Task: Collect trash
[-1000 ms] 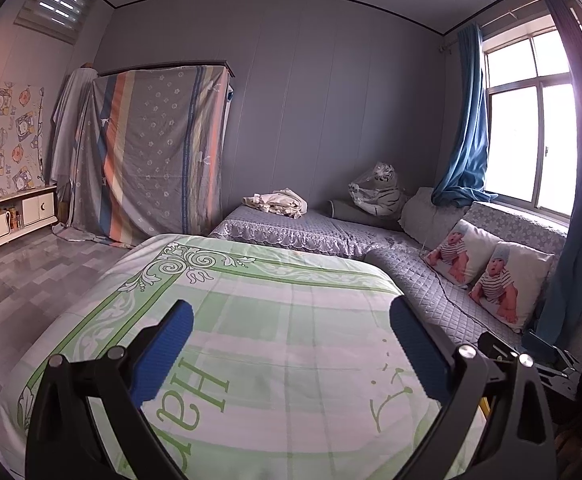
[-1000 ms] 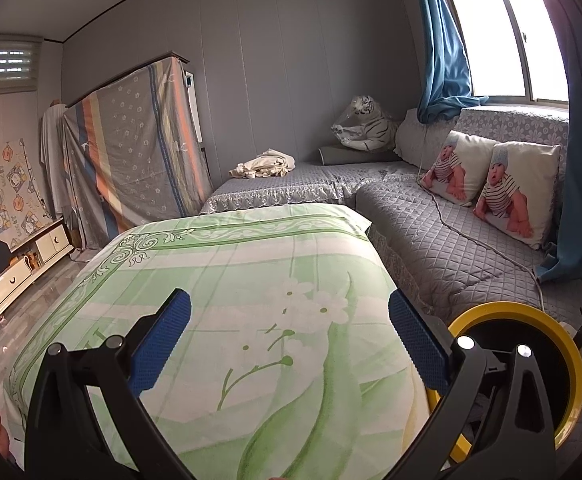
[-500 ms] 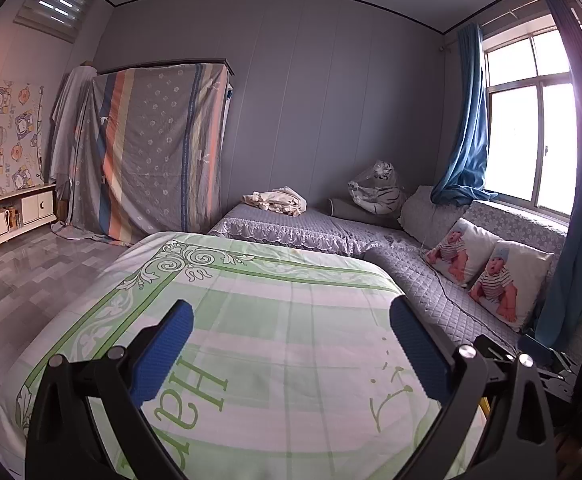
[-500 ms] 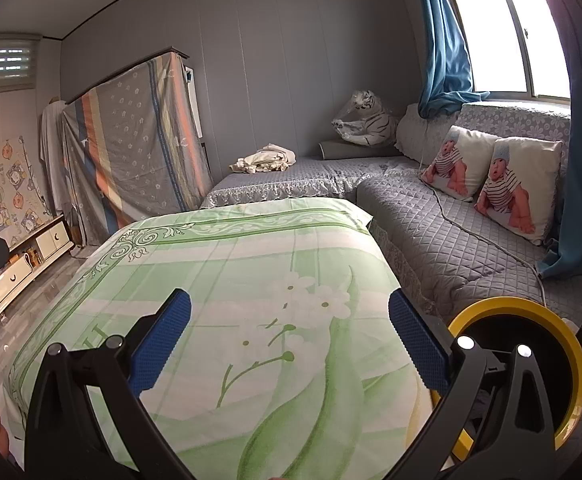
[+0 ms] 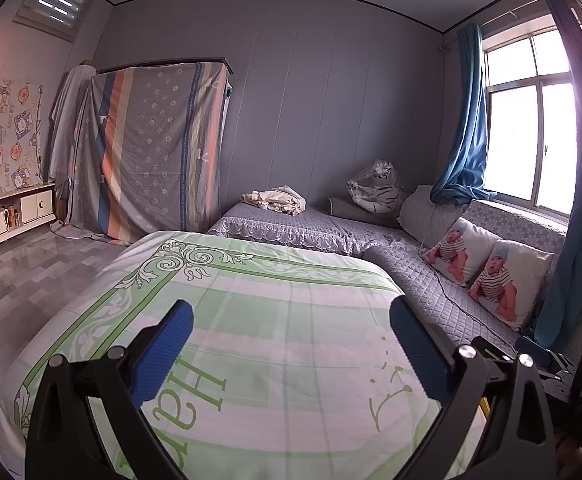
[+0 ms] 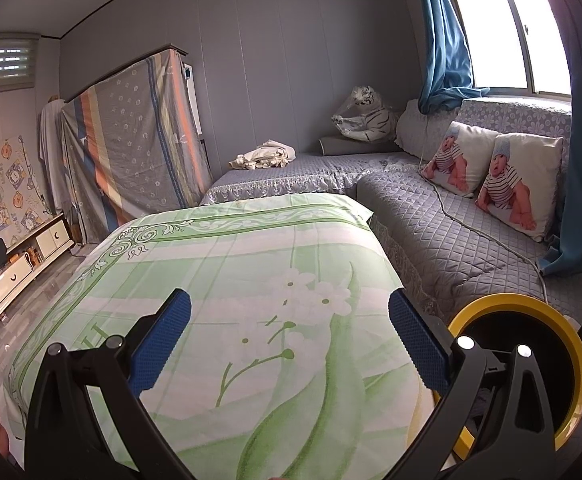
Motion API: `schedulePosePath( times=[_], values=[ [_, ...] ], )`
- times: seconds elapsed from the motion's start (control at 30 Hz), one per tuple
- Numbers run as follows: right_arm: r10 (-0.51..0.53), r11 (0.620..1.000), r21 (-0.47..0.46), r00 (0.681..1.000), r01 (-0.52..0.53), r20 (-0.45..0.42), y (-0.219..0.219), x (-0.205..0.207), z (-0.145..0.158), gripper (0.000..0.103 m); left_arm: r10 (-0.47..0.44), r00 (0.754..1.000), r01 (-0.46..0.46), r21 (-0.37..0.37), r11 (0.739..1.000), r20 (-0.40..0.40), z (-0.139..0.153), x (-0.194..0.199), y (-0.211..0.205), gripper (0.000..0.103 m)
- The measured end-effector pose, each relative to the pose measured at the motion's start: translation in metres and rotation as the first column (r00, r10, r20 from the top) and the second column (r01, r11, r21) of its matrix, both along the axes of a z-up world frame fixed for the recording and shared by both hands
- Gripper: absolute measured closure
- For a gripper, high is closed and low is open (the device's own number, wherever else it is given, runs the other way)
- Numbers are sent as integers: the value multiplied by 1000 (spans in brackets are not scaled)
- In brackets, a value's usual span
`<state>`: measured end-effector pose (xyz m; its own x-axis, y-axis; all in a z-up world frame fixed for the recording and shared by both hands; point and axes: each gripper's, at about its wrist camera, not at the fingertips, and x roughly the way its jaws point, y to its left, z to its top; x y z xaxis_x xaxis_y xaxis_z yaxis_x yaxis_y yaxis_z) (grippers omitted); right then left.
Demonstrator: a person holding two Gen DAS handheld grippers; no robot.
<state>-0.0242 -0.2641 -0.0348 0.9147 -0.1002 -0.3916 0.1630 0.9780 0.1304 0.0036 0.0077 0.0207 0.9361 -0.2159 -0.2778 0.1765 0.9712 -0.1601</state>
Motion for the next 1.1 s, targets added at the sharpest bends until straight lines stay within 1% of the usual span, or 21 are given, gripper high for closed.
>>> schedulePosePath(
  times=[1.1],
  values=[
    [1, 1000, 15, 1000, 0, -14, -4, 4, -5, 8, -9, 1000, 9, -2, 1000, 3, 0, 1, -4, 8]
  ],
)
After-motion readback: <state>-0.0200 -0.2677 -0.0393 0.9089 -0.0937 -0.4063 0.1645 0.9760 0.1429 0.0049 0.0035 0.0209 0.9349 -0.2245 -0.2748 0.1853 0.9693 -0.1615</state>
